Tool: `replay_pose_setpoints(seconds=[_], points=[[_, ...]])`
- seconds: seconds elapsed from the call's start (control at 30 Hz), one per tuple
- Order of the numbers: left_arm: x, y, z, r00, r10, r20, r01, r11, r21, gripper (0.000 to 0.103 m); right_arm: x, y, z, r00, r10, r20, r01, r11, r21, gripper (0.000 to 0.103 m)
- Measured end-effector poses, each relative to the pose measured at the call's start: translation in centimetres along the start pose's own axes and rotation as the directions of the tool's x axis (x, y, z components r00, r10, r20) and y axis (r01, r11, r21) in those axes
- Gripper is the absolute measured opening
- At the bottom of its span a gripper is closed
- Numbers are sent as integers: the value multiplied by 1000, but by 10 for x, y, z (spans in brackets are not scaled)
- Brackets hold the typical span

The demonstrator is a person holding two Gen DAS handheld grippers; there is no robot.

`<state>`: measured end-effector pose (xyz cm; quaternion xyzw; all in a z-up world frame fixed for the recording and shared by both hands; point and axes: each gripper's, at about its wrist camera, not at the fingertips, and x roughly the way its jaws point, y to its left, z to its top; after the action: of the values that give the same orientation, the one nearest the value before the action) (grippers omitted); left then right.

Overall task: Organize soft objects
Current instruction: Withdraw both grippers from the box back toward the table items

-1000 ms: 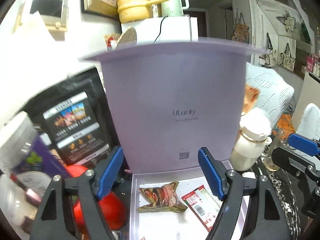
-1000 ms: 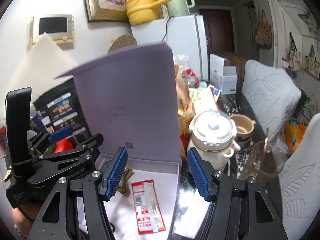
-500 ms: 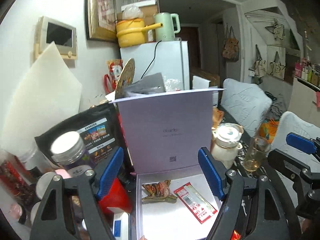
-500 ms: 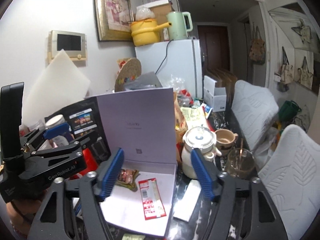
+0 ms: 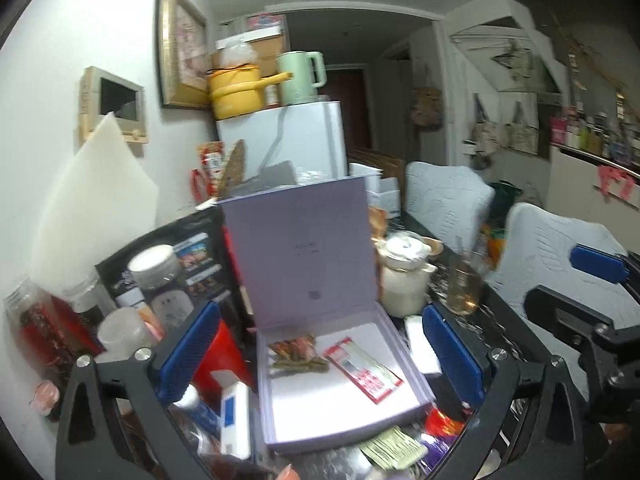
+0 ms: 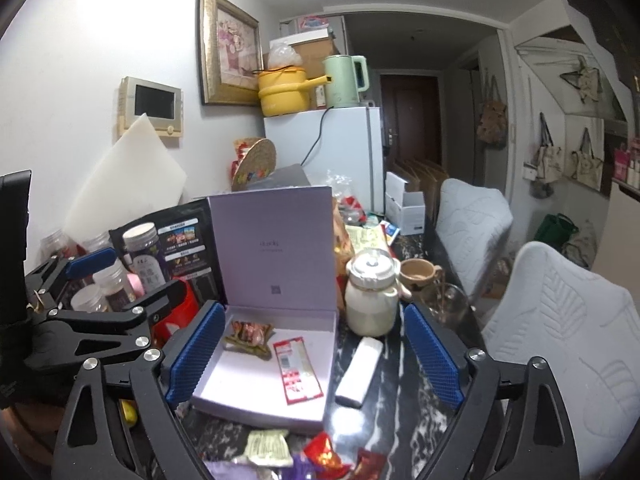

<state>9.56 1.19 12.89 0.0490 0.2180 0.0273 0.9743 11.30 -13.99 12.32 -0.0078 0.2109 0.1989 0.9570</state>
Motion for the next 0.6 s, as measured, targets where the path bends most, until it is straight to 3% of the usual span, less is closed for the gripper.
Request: replay_pose_setpoints(seconds=[0.27, 0.6], points=[[-18, -15, -29, 999, -42, -7, 42, 999, 27, 103, -33, 0, -33, 997, -73, 1, 73, 997, 10, 94], [-28, -31, -78, 991, -88, -104, 94, 994, 51, 103, -54, -8, -87, 996, -57, -73, 65, 993, 100, 94]])
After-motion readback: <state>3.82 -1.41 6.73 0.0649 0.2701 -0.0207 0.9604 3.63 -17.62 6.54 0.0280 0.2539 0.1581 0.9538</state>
